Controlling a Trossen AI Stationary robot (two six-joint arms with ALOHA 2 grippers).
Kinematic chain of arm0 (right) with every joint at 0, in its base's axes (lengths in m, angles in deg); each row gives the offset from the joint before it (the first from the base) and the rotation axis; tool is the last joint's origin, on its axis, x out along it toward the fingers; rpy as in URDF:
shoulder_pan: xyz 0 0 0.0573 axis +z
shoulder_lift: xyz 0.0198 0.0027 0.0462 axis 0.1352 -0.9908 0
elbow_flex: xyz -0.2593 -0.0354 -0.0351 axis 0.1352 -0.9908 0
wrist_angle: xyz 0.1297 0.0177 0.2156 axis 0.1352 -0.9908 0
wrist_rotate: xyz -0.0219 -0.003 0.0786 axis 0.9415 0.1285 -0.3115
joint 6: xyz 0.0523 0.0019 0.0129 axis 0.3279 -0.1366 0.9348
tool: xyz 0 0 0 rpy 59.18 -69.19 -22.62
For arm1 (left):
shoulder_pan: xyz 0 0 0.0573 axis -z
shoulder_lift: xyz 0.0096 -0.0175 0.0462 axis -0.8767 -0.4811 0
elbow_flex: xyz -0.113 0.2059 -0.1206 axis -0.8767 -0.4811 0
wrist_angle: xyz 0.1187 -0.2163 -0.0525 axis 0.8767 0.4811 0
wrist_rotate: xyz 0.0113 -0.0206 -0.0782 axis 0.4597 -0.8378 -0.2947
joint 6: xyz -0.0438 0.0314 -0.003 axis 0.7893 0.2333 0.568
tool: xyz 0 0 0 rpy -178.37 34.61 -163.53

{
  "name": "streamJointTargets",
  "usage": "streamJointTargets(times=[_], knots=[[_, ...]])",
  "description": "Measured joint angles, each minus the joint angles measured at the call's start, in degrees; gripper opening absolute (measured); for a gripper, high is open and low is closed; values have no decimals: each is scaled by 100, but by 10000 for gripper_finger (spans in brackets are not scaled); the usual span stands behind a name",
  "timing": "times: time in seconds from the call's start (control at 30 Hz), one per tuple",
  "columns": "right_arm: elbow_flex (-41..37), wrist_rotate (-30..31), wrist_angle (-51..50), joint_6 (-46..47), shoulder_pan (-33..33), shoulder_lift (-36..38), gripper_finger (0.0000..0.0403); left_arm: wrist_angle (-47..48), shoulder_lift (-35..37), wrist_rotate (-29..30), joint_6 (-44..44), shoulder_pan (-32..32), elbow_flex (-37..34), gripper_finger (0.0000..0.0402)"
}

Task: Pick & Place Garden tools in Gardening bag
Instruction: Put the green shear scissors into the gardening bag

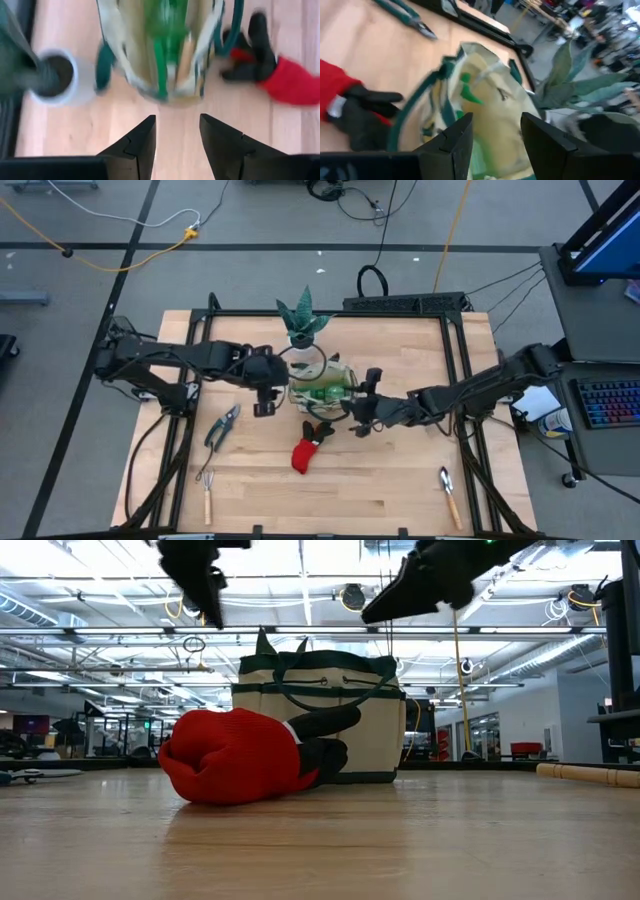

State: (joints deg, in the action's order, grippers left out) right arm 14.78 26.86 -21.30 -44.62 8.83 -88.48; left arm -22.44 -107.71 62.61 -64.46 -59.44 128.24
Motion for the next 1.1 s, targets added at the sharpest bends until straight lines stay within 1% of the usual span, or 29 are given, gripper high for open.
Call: streamJointTargets(times=[0.37,0.57,0.7,0.8,0.93,1.03,1.1], knots=[[-2,-521,-897,908,0,471,155,1386,20,0,1460,425,0,156],[-2,-1179,-1166,1278,0,610,155,1782,22,2,2245,758,0,156],[-2,-1462,-1250,1454,3,638,155,1828,22,24,2533,1028,-80,156],[-2,-1522,-1376,1640,3,634,155,1828,22,47,2880,1235,-279,156],[-2,-1513,-1545,1803,3,634,155,1820,22,35,3384,1536,-720,156],[-2,-1540,-1525,1805,3,634,155,1764,22,-141,3759,1701,-1114,156],[-2,-1668,-1530,1805,0,634,155,1745,20,-285,4022,1800,-1366,156]])
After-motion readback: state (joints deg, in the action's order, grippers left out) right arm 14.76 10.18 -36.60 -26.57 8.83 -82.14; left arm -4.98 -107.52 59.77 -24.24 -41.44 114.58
